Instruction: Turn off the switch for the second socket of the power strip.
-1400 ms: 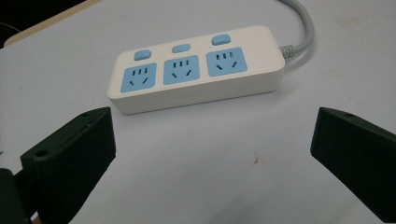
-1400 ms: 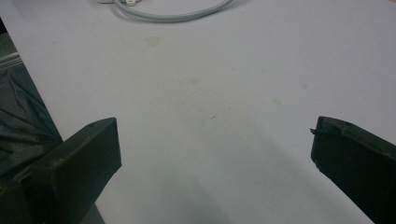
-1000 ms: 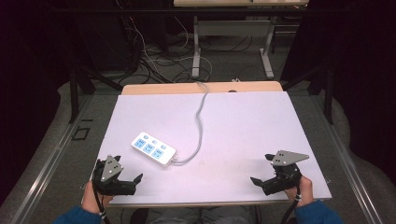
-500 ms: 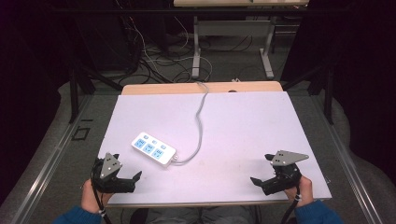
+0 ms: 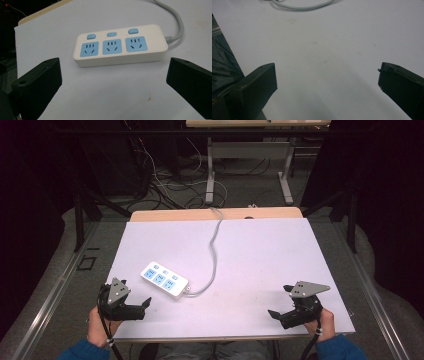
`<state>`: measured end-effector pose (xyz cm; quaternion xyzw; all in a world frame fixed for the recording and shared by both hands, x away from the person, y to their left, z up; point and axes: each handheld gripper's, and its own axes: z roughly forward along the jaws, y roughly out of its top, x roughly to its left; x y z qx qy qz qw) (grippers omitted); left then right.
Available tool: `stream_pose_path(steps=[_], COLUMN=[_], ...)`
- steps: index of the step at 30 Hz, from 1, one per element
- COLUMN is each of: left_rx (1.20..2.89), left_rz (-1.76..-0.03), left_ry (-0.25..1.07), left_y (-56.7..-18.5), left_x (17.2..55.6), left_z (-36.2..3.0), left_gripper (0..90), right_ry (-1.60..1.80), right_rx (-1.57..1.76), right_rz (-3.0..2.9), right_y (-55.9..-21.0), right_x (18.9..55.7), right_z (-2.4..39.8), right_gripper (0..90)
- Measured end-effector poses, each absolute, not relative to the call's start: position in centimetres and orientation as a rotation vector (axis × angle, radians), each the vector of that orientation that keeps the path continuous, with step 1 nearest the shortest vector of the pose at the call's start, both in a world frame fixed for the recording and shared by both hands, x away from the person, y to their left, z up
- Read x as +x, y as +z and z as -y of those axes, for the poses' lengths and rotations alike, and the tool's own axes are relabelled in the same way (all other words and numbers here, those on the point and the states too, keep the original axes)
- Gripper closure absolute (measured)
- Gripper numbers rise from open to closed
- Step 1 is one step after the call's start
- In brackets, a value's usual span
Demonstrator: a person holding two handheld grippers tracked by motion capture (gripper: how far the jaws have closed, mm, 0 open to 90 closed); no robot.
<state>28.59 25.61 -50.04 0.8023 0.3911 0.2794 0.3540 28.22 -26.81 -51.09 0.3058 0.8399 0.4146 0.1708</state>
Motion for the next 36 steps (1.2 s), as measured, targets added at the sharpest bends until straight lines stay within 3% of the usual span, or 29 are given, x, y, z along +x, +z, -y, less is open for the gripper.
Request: stream_pose_path(steps=[36], left_rx=[2.058], left_rz=[-1.056], left_ry=[0.741], left_y=[-48.9], left_x=[31.7], left_z=[-25.4], left_gripper=[0.2], right_ry=[1.18], right_rx=[0.868], right_rz=[-2.391], right_y=[-51.1], right_x=[28.3], right_z=[26.9], right_gripper=[1.6])
